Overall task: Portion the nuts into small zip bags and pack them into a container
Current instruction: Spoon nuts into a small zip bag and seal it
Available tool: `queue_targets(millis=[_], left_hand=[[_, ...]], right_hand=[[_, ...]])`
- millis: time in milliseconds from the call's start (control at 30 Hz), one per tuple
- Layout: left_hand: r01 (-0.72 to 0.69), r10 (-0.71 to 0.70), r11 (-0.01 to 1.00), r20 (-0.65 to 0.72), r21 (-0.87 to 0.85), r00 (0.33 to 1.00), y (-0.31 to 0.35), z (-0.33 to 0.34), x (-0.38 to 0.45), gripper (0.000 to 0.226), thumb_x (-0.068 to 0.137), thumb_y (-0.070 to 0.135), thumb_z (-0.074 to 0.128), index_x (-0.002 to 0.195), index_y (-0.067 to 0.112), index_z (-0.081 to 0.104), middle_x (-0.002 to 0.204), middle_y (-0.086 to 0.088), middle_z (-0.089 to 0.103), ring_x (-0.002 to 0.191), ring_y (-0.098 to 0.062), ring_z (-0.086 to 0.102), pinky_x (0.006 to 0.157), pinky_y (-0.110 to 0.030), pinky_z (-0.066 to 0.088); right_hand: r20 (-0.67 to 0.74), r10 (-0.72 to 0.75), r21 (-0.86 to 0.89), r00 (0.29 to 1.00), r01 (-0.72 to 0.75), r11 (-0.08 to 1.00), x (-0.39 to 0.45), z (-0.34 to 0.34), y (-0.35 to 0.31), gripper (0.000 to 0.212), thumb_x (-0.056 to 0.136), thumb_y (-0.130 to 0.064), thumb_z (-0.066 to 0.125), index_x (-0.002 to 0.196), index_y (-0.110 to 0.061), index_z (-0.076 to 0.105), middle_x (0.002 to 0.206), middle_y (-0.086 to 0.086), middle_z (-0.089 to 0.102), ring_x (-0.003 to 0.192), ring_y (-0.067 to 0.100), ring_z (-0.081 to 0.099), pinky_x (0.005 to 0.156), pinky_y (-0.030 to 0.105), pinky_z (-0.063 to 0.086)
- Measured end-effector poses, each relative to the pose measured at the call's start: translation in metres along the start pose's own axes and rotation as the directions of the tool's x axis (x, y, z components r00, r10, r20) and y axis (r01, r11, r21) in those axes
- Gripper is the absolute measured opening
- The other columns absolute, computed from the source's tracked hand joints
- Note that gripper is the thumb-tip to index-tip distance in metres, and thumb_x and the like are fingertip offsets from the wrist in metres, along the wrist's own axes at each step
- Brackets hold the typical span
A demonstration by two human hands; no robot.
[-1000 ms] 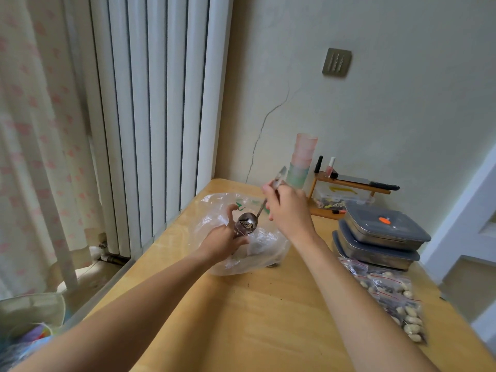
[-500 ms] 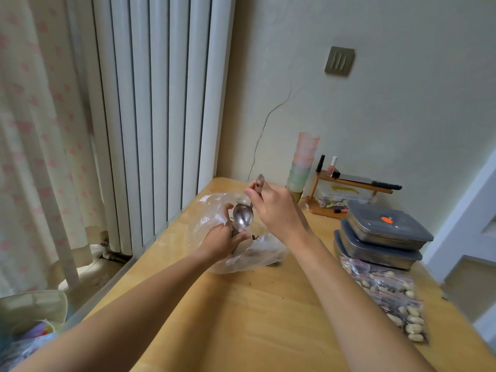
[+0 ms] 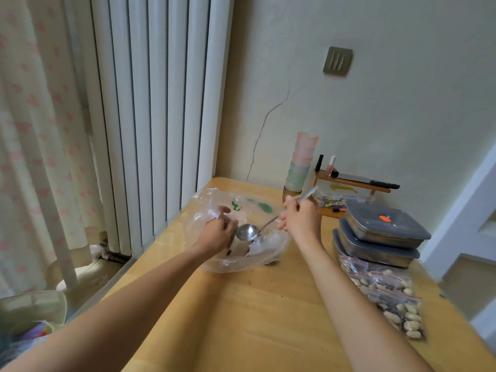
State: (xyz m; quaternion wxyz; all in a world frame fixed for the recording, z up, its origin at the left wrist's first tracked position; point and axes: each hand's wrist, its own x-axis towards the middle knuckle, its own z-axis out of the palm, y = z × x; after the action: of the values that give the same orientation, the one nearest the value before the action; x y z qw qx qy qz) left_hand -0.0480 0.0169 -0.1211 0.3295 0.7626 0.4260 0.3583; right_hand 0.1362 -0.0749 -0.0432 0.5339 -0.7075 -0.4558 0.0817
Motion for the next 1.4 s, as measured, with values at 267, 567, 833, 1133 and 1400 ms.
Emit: queue_targets(millis=[267,567,833,1133,1400], left_hand=[[-0.008,0.006,0.999,-0.030,-0.048,1.000,0.007,-0.007,0.000,0.024,0.106,0.023,0.043,0.129,0.017,0.040,0.080,-0.002,0.068,0.074,-0.019,0.060,0.082,-0.041,0.051],[-0.042,0.062,0.954,0.060,-0.296,0.996,0.027,-0.002,-0.006,0.023,0.095,0.012,0.036,0.115,0.022,0.038,0.086,-0.021,0.066,0.062,-0.023,0.056,0.059,-0.037,0.045],[0.146,-0.078,0.939,0.222,-0.311,0.972,0.024,0.005,-0.012,0.032,0.103,0.022,0.028,0.133,0.024,0.038,0.112,-0.016,0.063,0.109,-0.028,0.060,0.098,-0.039,0.049],[0.430,-0.119,0.761,0.546,-0.487,0.829,0.035,0.003,-0.017,0.080,0.098,0.072,0.024,0.136,0.008,0.052,0.126,-0.011,0.063,0.112,-0.021,0.060,0.107,-0.034,0.037],[0.500,-0.137,0.611,0.541,-0.613,0.830,0.046,-0.006,-0.020,0.089,0.091,0.081,0.008,0.149,0.019,0.034,0.147,-0.015,0.051,0.120,-0.024,0.053,0.106,-0.040,0.035]], right_hand=[[0.180,0.426,0.316,0.887,-0.462,0.829,-0.005,0.015,0.044,0.030,0.108,-0.025,0.048,0.097,-0.002,0.064,0.075,0.015,0.072,0.059,0.026,0.072,0.048,0.025,0.050],[0.330,0.529,0.042,0.782,-0.572,0.819,-0.012,0.013,0.058,0.025,0.100,-0.032,0.064,0.085,-0.012,0.059,0.067,0.004,0.057,0.044,0.013,0.048,0.037,0.020,0.030],[0.534,0.481,-0.292,0.695,-0.382,0.877,-0.026,0.006,0.024,0.043,0.104,-0.042,0.053,0.078,-0.011,0.066,0.057,-0.002,0.058,0.039,0.010,0.041,0.038,0.019,0.024],[0.661,0.126,0.028,0.739,-0.192,0.981,-0.035,0.030,0.019,0.021,0.099,-0.026,0.066,0.116,-0.013,0.068,0.105,0.004,0.075,0.081,0.011,0.071,0.065,0.022,0.052],[0.551,0.073,-0.104,0.831,-0.018,0.994,-0.034,0.041,0.023,0.026,0.077,-0.036,0.082,0.100,-0.026,0.073,0.090,-0.010,0.076,0.090,0.011,0.072,0.089,0.033,0.058]])
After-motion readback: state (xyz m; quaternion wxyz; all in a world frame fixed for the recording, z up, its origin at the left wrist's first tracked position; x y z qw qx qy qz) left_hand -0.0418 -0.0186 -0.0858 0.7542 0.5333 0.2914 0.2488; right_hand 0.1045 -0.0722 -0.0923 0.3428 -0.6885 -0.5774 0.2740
